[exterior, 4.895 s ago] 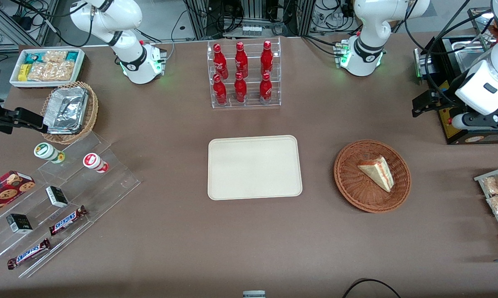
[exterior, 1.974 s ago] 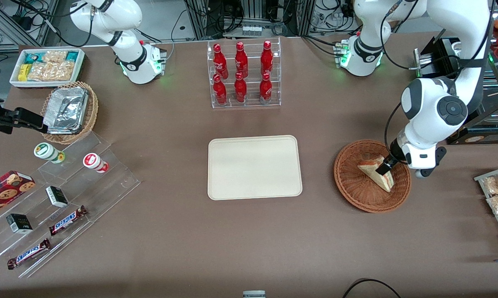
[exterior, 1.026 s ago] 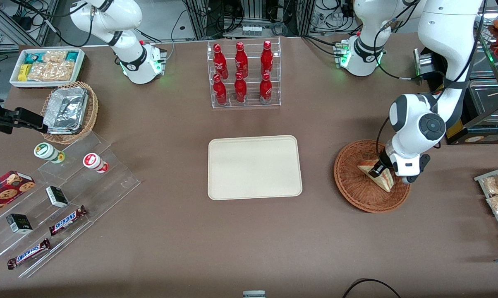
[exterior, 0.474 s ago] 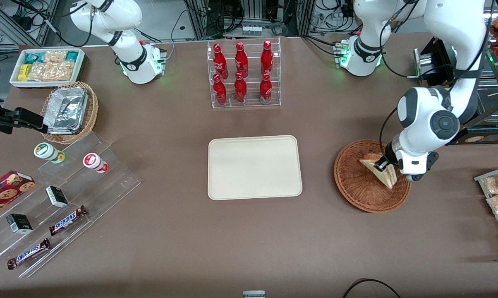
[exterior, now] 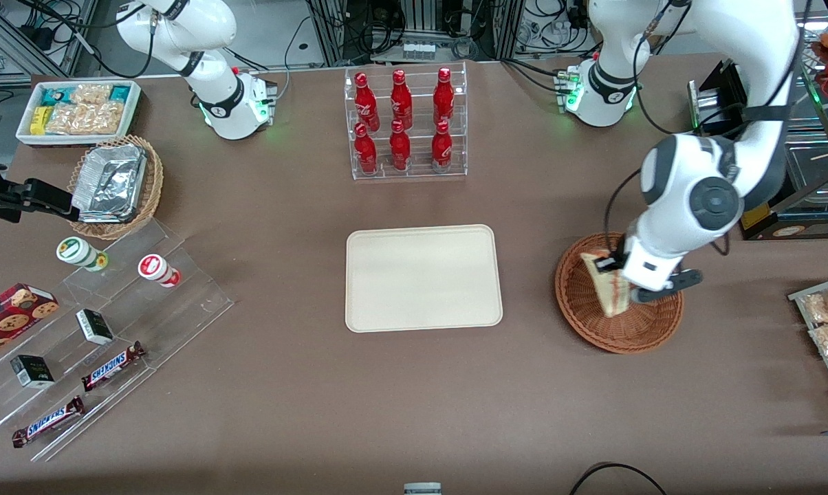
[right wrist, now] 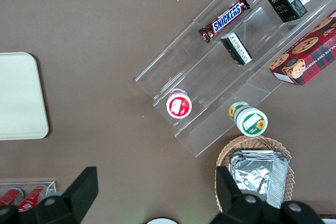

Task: Place sandwich from basket to tray
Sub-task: 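Lift the sandwich and carry it with the left gripper over the cream tray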

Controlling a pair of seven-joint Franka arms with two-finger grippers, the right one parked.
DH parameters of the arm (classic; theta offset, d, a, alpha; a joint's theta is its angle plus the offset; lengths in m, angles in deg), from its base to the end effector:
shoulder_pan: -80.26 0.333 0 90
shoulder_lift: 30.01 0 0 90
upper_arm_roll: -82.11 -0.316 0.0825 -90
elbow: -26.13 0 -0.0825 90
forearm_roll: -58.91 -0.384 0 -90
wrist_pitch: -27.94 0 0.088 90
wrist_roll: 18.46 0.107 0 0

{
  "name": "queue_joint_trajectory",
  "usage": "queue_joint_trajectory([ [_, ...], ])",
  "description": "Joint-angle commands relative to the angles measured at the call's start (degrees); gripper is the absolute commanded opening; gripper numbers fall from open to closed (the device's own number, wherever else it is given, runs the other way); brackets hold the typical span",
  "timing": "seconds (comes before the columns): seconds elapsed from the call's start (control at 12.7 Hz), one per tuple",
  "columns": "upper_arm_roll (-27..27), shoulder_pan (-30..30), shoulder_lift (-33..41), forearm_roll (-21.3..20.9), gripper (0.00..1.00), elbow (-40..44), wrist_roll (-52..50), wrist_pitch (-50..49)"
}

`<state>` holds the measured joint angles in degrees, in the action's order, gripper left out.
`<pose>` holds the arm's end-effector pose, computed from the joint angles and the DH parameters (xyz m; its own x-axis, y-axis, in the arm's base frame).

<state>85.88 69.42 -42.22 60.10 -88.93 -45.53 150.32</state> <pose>0.5628 -0.1466 0.3437 0.9696 0.2278 -0.0896 0.2277 -0.9737 -0.0116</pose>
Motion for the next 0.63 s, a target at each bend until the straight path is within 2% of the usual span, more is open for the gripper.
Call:
queue_joint_trajectory([
  [0.0,-0.34,-5.66,-5.26,-0.31,0.0,6.59,2.65,-2.06],
  [0.55,-0.34,-20.78,-21.52,0.22,0.0,23.37,-13.68,-1.97],
])
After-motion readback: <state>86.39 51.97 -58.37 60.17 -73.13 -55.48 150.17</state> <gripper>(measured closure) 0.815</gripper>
